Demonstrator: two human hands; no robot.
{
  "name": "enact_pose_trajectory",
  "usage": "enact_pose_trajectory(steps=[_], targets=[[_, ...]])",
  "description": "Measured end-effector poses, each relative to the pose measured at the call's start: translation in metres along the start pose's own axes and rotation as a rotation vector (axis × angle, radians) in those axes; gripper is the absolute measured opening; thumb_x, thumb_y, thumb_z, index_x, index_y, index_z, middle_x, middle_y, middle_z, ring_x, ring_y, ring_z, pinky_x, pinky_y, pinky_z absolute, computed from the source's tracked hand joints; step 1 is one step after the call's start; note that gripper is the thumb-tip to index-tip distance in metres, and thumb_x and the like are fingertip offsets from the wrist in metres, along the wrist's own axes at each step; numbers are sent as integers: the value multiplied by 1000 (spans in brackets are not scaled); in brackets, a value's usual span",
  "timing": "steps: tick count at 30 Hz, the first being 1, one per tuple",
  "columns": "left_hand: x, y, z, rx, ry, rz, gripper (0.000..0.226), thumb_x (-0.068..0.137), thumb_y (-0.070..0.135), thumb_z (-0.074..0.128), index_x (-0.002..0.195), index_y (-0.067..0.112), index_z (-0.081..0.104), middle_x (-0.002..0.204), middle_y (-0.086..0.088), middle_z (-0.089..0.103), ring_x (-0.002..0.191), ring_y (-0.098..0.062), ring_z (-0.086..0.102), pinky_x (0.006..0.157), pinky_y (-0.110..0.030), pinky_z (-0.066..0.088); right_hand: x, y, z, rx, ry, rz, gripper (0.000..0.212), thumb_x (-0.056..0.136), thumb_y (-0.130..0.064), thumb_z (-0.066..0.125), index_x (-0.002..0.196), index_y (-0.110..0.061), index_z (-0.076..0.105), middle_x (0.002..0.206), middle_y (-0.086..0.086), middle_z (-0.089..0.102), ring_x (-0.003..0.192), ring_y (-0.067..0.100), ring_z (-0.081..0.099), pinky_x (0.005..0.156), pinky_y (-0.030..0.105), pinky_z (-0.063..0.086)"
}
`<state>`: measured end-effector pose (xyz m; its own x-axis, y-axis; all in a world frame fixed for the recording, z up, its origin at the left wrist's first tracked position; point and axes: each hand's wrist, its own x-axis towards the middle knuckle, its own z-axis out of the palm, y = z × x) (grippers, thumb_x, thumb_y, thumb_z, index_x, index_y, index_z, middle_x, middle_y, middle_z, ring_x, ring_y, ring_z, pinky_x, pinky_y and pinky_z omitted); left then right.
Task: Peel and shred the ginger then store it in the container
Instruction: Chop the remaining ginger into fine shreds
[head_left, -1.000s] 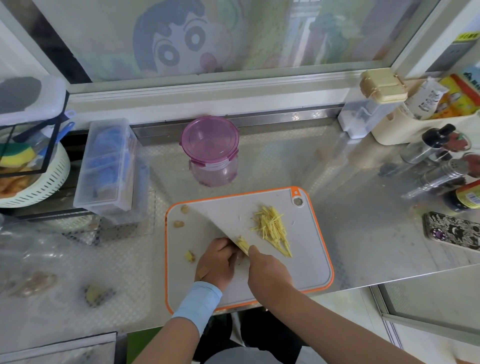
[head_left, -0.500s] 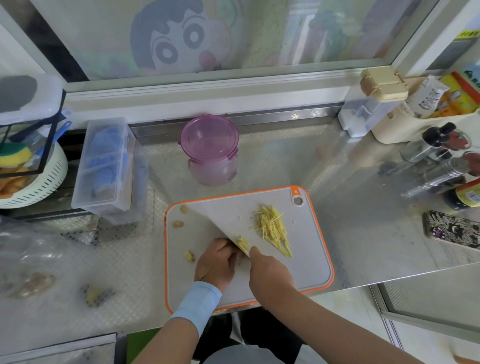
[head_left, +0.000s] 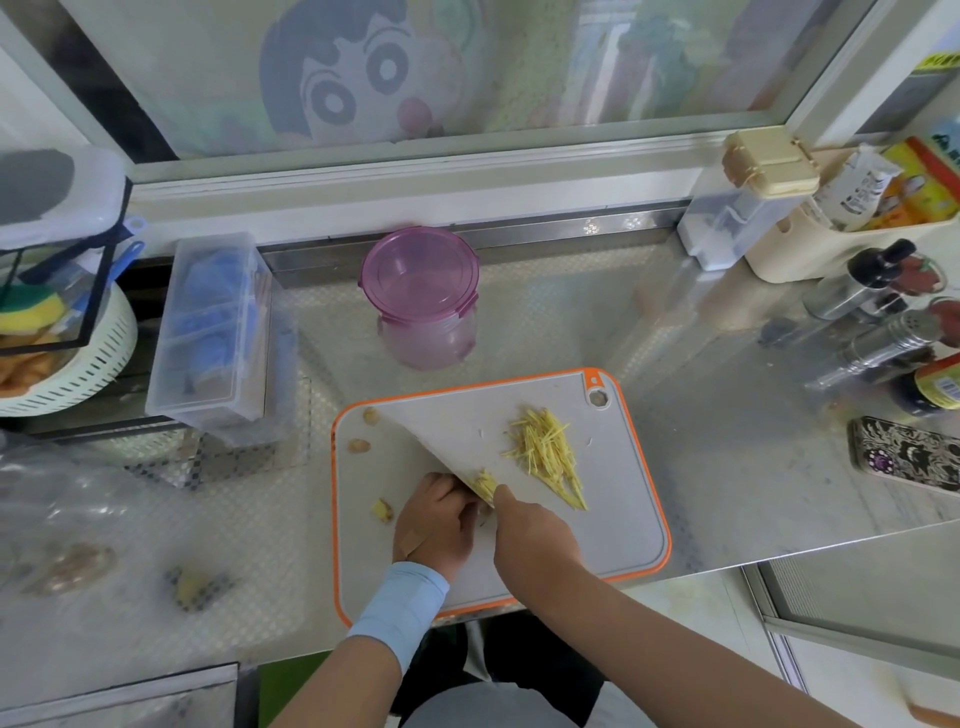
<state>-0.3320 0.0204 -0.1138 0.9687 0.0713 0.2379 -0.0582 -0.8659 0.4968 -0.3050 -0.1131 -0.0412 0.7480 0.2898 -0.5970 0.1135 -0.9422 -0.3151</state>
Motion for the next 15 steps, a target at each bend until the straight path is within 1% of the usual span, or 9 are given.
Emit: enact_pose_trajectory(steps=[3,5,8,10,15], targets=[[-1,2,-1,22,15,-17,20,82,21,56,72,20,73,81,8,66,87,-12,50,59,-15,35,1,-1,0,7,8,-8,26,90,-2,42,110,-19,35,77,2,47,72,27,52,52,32,37],[-2,3,1,16,21,-35,13,79,15,64,72,20,74,81,7,67,88,-13,51,58,-16,38,-2,0,-1,7,13,-6,24,91,-3,41,106,-21,33,76,2,47,71,28,51,55,32,38],[-2,2,1,28,13,-26,19,80,20,56,73,19,74,82,4,68,90,-14,51,57,-22,47,-12,6,-1,1,8,5,25,90,-2,40,101,-22,29,78,3,50,64,23,47,48,31,34],[-3,2,1,25,-1,-30,24,81,23,51,74,19,74,83,5,68,90,-15,53,58,-23,49,-19,11,1,-10,5,12,26,89,0,40,102,-20,31,77,3,52,61,20,46,47,30,35],[-2,4,1,-18,7,-77,28,82,27,49,76,17,74,83,5,67,90,-14,52,54,-23,48,-15,11,4,-18,-3,32,28,89,1,41,104,-21,32,77,2,51,70,25,55,56,34,43]])
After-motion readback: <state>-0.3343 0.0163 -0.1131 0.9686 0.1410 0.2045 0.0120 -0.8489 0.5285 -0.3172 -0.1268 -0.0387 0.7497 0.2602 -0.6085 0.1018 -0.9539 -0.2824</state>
